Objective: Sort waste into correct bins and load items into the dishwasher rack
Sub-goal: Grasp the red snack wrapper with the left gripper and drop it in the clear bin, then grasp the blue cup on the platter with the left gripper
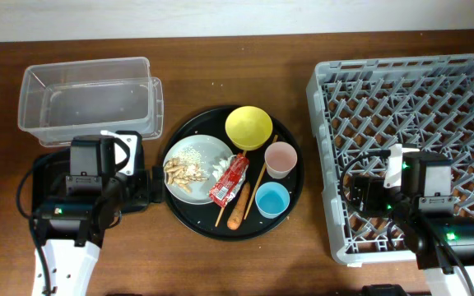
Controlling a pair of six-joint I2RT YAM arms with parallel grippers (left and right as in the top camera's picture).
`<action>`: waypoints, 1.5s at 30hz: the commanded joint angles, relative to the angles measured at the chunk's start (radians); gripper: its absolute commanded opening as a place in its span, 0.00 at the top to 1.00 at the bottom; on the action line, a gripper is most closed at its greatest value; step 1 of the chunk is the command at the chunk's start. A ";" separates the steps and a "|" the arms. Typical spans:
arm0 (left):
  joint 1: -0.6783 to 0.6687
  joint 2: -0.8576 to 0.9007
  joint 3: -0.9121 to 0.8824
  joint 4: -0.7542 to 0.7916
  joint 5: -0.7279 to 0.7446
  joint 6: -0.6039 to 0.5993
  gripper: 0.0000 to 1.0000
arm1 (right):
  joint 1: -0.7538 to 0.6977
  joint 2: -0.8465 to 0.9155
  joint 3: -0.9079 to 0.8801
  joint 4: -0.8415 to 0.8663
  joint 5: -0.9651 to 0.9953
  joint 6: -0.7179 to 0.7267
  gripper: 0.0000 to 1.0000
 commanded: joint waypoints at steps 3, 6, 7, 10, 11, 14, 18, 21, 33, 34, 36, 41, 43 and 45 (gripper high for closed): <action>-0.018 0.067 0.024 0.203 0.135 0.011 0.01 | 0.005 -0.001 0.025 0.002 -0.011 0.007 0.02; -0.171 0.320 0.024 0.264 0.146 0.011 0.06 | 0.005 -0.001 0.025 0.002 -0.011 0.007 0.02; -0.212 0.392 0.024 0.266 0.146 0.011 0.06 | 0.005 -0.001 0.025 0.002 -0.011 0.007 0.02; -0.295 0.533 0.024 0.267 0.209 0.011 0.29 | 0.005 -0.001 0.025 0.003 -0.011 0.007 0.02; -0.325 0.592 0.024 0.266 0.210 0.011 0.36 | 0.005 -0.001 0.025 0.004 -0.011 0.007 0.02; -0.344 0.664 0.022 0.266 0.254 0.011 0.53 | 0.005 -0.001 0.024 0.004 -0.011 0.007 0.02; -0.344 0.680 0.021 0.266 0.268 0.011 0.96 | 0.005 -0.001 0.025 0.004 -0.011 0.007 0.02; -0.341 0.653 0.059 0.206 0.268 0.012 0.99 | 0.005 -0.001 0.025 0.004 -0.011 0.007 0.02; 0.108 0.562 0.314 0.460 0.001 0.012 1.00 | 0.005 -0.001 0.024 0.004 -0.010 0.007 0.02; 0.122 0.601 0.314 0.495 -0.011 0.012 1.00 | 0.004 -0.001 0.024 0.004 -0.010 0.007 0.02; 0.133 0.666 0.314 0.548 -0.082 0.012 0.99 | 0.005 -0.001 0.024 0.005 -0.010 0.007 0.01; 0.118 0.623 0.320 0.523 0.035 0.012 0.43 | 0.005 -0.001 0.024 0.005 -0.010 0.007 0.02; 0.059 0.587 0.320 0.399 0.200 0.012 0.43 | 0.005 -0.001 0.024 0.005 -0.010 0.007 0.02; -0.060 0.614 0.306 0.256 0.197 0.012 0.43 | 0.005 -0.001 0.024 0.005 -0.010 0.007 0.02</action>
